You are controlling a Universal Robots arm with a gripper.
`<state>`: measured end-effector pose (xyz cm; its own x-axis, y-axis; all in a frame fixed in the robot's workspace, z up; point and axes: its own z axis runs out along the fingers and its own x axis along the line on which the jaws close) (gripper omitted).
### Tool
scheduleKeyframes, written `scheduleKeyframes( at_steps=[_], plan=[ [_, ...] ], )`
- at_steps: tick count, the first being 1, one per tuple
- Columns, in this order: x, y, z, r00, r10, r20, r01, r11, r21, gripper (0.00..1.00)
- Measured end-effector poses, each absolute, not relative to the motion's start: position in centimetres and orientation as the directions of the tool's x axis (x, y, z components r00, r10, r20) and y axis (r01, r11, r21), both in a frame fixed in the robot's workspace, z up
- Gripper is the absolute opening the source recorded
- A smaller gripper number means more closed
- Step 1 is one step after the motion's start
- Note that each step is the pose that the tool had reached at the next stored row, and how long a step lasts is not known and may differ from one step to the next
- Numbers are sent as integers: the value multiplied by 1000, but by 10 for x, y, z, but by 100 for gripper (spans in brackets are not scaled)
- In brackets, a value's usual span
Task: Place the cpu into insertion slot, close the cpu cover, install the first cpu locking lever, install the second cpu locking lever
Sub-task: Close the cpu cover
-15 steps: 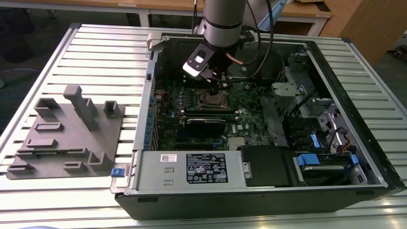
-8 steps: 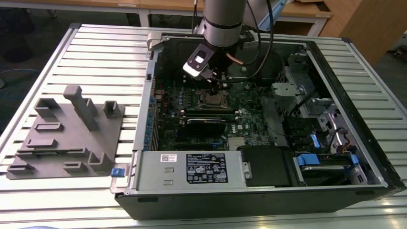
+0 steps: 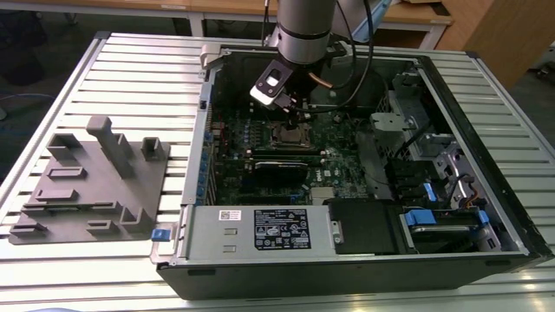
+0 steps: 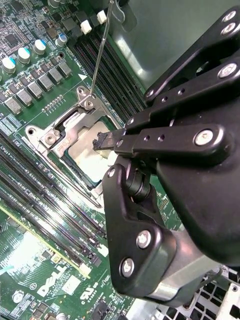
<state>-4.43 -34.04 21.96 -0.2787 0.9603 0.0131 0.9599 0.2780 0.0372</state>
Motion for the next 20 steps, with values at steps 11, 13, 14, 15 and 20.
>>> scheduleKeyframes(
  at_steps=[11,13,14,15,20],
  plan=[
    [-44,-340,220,-332,943,13,943,332,37,11],
    [-44,-340,220,-333,943,13,942,332,37,11],
    [-44,-340,220,-333,943,13,942,333,37,11],
    [-44,-340,220,-333,943,13,942,332,37,11],
    [-44,-340,220,-341,940,13,940,340,37,11]
  ],
)
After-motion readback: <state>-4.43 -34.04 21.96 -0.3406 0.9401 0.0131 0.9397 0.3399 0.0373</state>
